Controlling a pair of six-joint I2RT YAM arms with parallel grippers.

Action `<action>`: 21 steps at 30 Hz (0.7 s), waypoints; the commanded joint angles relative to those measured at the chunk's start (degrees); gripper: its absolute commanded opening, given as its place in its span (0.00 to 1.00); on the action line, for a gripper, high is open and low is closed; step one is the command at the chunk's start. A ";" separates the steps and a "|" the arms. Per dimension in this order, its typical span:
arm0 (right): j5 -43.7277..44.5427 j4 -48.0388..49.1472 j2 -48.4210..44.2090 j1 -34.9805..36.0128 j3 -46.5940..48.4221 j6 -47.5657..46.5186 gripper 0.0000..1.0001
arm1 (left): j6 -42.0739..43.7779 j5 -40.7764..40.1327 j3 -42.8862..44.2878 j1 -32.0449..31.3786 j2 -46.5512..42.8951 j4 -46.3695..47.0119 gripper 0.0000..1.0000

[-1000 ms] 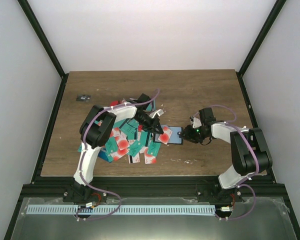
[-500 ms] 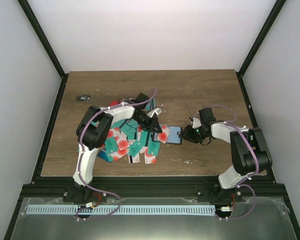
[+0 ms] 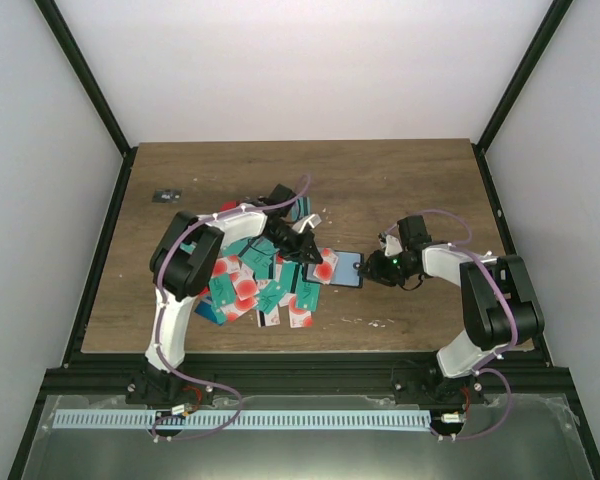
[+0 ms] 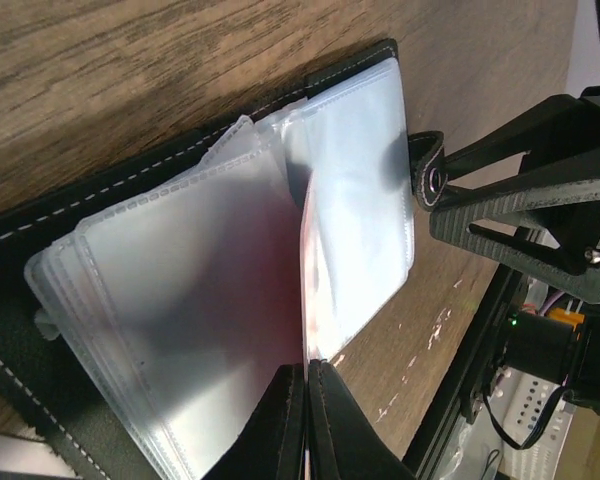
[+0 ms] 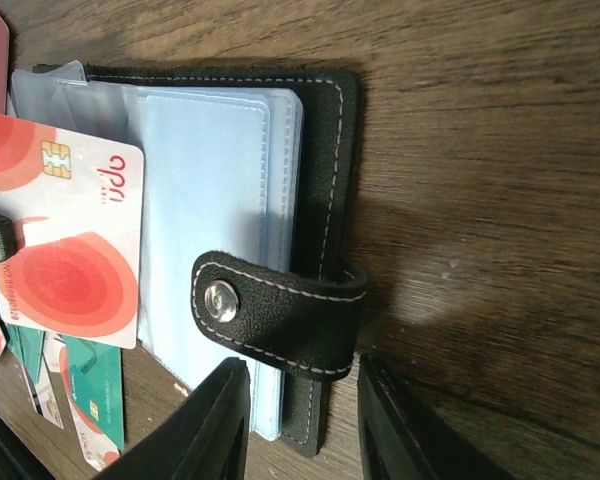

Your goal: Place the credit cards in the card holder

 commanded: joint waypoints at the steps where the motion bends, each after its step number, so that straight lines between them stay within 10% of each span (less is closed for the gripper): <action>1: 0.96 -1.17 1.75 -0.25 -0.01 -0.50 0.33 | -2.48 -0.96 -1.17 0.22 -3.52 2.40 0.04; 21: 0.36 -0.66 2.90 -0.24 0.25 -0.33 0.32 | -1.04 -0.98 1.27 -0.41 0.82 -0.65 0.04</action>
